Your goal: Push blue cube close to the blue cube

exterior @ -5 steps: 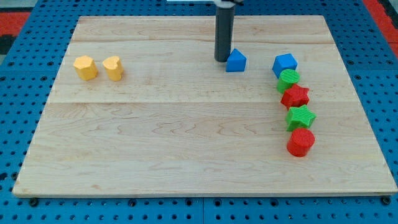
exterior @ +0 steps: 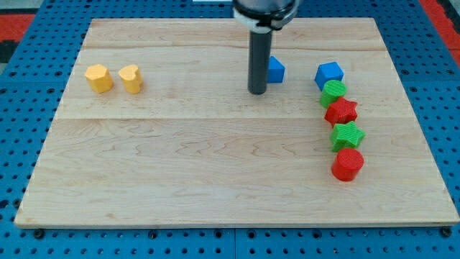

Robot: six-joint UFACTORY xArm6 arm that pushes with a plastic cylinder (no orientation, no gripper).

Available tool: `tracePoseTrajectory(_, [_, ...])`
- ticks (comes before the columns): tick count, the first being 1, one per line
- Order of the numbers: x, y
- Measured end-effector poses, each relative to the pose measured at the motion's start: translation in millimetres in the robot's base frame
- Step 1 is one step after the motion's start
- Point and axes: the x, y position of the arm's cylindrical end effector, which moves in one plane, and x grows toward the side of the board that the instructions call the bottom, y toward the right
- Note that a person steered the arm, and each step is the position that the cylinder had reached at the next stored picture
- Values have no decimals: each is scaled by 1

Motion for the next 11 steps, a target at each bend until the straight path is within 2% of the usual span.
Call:
tracePoseTrajectory(1, [-37, 8])
tracePoseTrajectory(2, [-55, 7])
tracePoseTrajectory(5, [-84, -4])
tracePoseTrajectory(8, [-70, 113])
tracePoseTrajectory(9, [-52, 109])
tracePoseTrajectory(11, [-52, 58])
